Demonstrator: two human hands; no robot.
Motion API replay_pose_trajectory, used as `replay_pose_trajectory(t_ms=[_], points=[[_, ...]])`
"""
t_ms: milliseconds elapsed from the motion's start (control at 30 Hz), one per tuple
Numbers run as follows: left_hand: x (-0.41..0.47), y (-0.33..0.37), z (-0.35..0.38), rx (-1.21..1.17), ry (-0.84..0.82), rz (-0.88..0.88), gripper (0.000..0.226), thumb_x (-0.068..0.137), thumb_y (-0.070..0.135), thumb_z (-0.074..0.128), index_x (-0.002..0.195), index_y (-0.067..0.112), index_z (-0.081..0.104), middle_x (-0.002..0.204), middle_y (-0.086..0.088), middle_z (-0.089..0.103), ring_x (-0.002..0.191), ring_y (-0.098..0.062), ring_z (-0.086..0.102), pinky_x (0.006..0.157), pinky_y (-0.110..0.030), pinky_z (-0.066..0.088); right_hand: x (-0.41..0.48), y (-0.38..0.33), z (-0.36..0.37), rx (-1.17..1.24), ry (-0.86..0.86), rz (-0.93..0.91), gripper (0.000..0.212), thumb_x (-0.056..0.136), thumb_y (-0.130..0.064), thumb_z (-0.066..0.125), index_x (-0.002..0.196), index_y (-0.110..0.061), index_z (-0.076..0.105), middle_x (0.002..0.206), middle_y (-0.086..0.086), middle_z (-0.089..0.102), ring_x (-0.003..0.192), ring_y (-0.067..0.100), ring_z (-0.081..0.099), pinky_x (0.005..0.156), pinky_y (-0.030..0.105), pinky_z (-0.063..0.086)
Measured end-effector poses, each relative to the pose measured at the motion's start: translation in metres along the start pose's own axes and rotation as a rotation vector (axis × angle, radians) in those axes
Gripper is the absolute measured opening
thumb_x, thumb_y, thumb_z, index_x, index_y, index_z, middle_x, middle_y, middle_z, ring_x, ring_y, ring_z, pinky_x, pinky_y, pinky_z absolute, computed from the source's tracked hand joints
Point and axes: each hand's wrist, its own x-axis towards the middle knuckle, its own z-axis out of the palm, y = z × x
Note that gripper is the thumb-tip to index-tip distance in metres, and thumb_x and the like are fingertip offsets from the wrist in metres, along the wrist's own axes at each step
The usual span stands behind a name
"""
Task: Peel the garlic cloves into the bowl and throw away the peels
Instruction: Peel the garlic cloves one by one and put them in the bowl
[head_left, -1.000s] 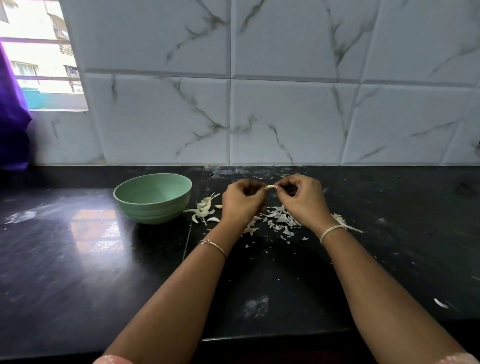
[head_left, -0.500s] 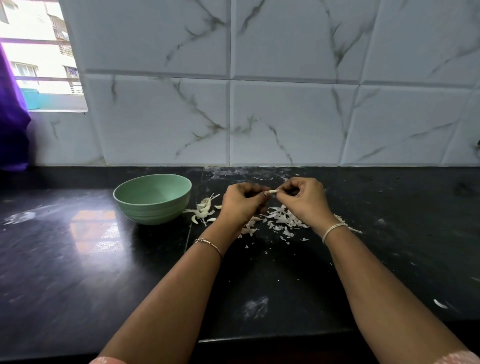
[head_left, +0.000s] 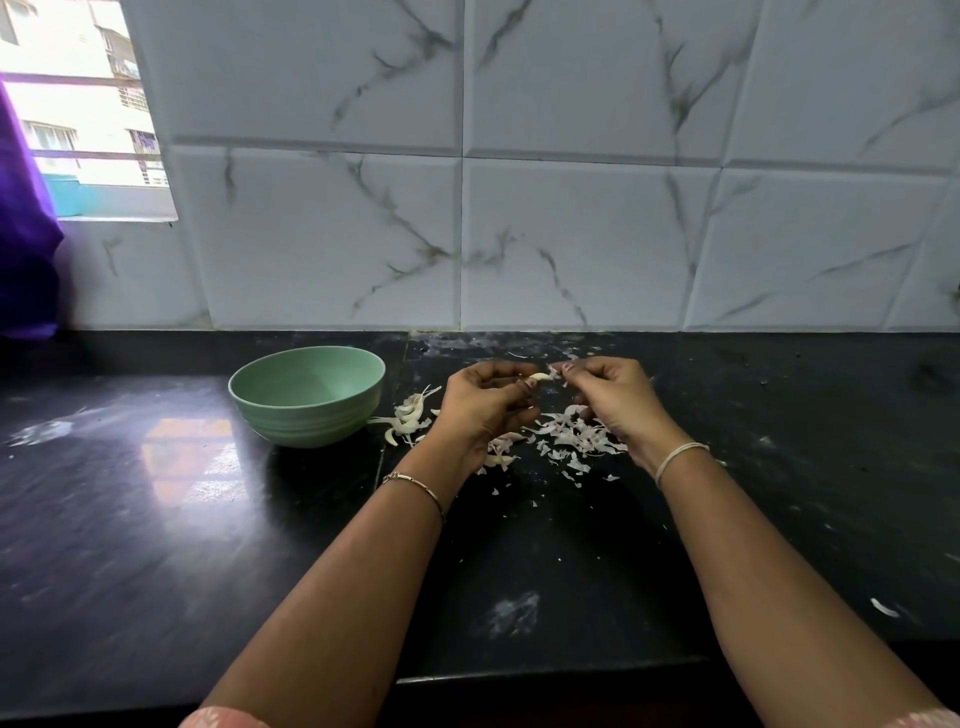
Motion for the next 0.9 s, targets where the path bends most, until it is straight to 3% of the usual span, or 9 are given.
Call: replay_pose_trajectory(t_ms=[100,233,367,467,567,667,900], points=[[0.000,0.000,0.000,0.005,-0.020,-0.007,0.014,0.086,-0.006,0.065,0.098,0.001,0.068,0.080,-0.005,0.070,0.062,-0.010,0.067,0.064,-0.026,0.060,0.001,0.004,-0.003,-0.212,-0.002,-0.051,0.002,0.083,-0.017,0.076,0.081,-0.015,0.076,0.076,-0.003,0.070,0.067,0.007,0.058,0.057,0.019,0.044],[0.000,-0.001,0.000,0.012,-0.017,-0.006,0.014,0.085,-0.005,0.067,0.096,0.003,0.068,0.086,-0.008,0.069,0.069,-0.014,0.068,0.066,-0.029,0.061,0.000,0.006,-0.005,-0.368,0.054,-0.080,0.022,0.068,-0.011,0.086,0.065,-0.016,0.065,0.069,-0.002,0.068,0.065,0.012,0.063,0.065,0.029,0.053],[0.000,-0.001,0.000,0.043,0.015,0.000,0.016,0.082,-0.007,0.069,0.090,0.006,0.066,0.092,-0.013,0.066,0.072,-0.018,0.066,0.070,-0.034,0.060,0.001,0.004,-0.005,-0.160,-0.004,-0.111,0.022,0.085,0.000,0.069,0.086,-0.021,0.066,0.086,-0.002,0.069,0.075,0.014,0.065,0.073,0.027,0.057],[0.000,-0.002,0.001,0.075,0.019,0.012,0.015,0.082,-0.007,0.069,0.087,0.007,0.066,0.090,-0.014,0.066,0.073,-0.022,0.066,0.069,-0.033,0.059,-0.003,-0.004,-0.002,0.046,-0.110,-0.045,0.017,0.095,-0.003,0.058,0.100,-0.016,0.069,0.081,0.003,0.066,0.065,0.010,0.059,0.061,0.020,0.054],[0.000,-0.002,0.001,0.082,-0.003,0.019,0.012,0.084,-0.004,0.069,0.088,0.008,0.068,0.087,-0.012,0.067,0.075,-0.022,0.067,0.069,-0.032,0.060,-0.007,-0.007,-0.001,0.111,-0.154,-0.009,0.004,0.087,-0.005,0.069,0.091,-0.006,0.070,0.071,0.006,0.065,0.057,0.010,0.057,0.054,0.019,0.050],[-0.002,-0.002,0.002,0.078,-0.023,0.014,0.009,0.087,-0.001,0.067,0.090,0.008,0.069,0.086,-0.010,0.066,0.075,-0.020,0.066,0.065,-0.029,0.061,-0.006,-0.005,0.001,0.122,-0.154,0.028,0.006,0.084,-0.003,0.072,0.088,-0.002,0.068,0.070,0.007,0.066,0.057,0.012,0.059,0.055,0.020,0.052],[-0.004,0.000,0.002,-0.004,-0.043,-0.005,0.010,0.088,-0.001,0.065,0.096,0.003,0.069,0.076,-0.006,0.068,0.061,-0.009,0.067,0.065,-0.028,0.061,-0.006,-0.007,0.000,0.199,-0.227,0.136,0.004,0.088,-0.006,0.067,0.085,-0.008,0.065,0.066,0.007,0.066,0.056,0.014,0.059,0.056,0.023,0.050]])
